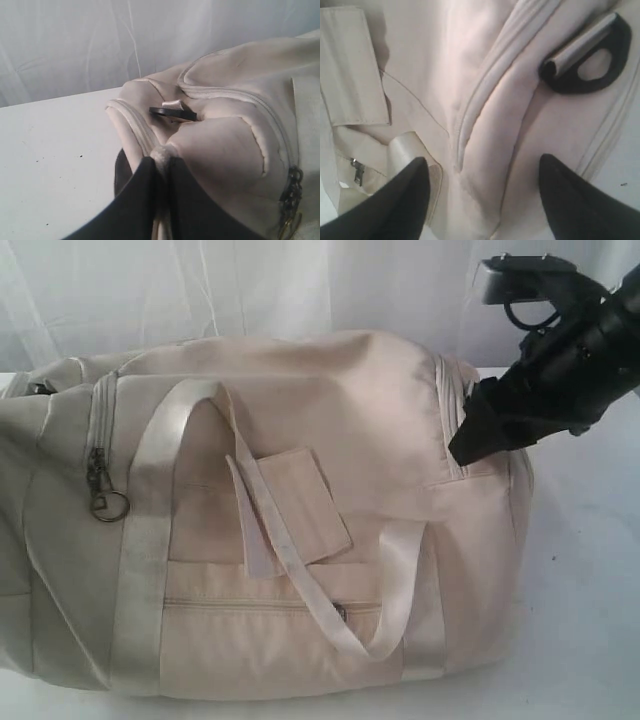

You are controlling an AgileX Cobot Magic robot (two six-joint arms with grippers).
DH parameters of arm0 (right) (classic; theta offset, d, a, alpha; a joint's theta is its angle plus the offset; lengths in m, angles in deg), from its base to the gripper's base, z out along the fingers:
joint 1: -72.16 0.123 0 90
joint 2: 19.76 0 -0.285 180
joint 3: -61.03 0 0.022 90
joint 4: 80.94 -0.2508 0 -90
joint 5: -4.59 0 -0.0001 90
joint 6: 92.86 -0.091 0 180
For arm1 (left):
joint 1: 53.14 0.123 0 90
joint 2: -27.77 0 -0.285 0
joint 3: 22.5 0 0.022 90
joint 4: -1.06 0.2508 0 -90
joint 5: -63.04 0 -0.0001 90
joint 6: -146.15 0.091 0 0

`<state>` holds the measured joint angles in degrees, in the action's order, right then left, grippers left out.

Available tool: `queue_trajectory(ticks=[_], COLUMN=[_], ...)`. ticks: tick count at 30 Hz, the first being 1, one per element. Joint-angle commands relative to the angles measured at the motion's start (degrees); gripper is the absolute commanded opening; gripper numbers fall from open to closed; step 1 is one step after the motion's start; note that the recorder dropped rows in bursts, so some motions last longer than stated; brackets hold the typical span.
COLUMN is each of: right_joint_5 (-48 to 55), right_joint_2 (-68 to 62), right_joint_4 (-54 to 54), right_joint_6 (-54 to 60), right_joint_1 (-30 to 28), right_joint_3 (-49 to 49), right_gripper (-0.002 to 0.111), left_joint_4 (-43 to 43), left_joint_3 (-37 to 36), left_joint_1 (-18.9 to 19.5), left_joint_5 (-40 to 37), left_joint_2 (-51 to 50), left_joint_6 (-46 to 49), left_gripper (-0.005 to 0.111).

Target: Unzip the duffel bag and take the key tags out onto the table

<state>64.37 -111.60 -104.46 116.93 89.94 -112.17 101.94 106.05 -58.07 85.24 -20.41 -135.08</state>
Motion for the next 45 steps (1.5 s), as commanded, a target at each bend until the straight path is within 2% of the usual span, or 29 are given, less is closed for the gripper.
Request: queue_trajectory(ticks=[1,5,9,21,29,34,39,45], right_joint_5=[-2.7,-9.1,-10.2,-9.3,-9.8,-10.9,-13.8,-15.1], right_joint_2=[0.5,0.5,0.5,3.4,7.2,7.2,7.4,7.4], right_joint_4=[-0.8,-0.9,-0.7,14.4,14.6,13.4,7.6,9.5], right_joint_6=[0.7,0.7,0.5,-4.8,-4.6,-4.6,-4.5,-4.5], right_joint_1=[1.1,1.6,1.6,0.5,-5.1,-5.3,-5.3,-5.3], right_joint_3=[1.7,2.8,2.8,2.8,2.8,2.8,0.8,-0.4], right_gripper=[0.053,0.036,0.001,0.0,0.0,0.0,0.0,0.0], left_joint_4=[-0.9,-0.9,-0.9,-0.9,-0.9,-0.9,-0.9,-0.9], left_joint_3=[1.4,1.4,1.4,1.4,1.4,3.2,3.6,3.6], left_joint_1=[0.2,0.2,0.2,0.2,0.2,0.2,0.2,0.2], left_joint_5=[-0.2,0.4,0.2,-2.9,-3.0,-2.7,-2.4,-2.8], left_joint_2=[1.1,1.1,1.1,1.1,1.1,1.8,7.3,9.5], left_joint_6=[-0.5,-0.5,-0.5,-0.5,-0.3,-0.3,2.6,4.0], left_gripper=[0.0,0.0,0.0,0.0,0.0,0.0,0.0,0.0])
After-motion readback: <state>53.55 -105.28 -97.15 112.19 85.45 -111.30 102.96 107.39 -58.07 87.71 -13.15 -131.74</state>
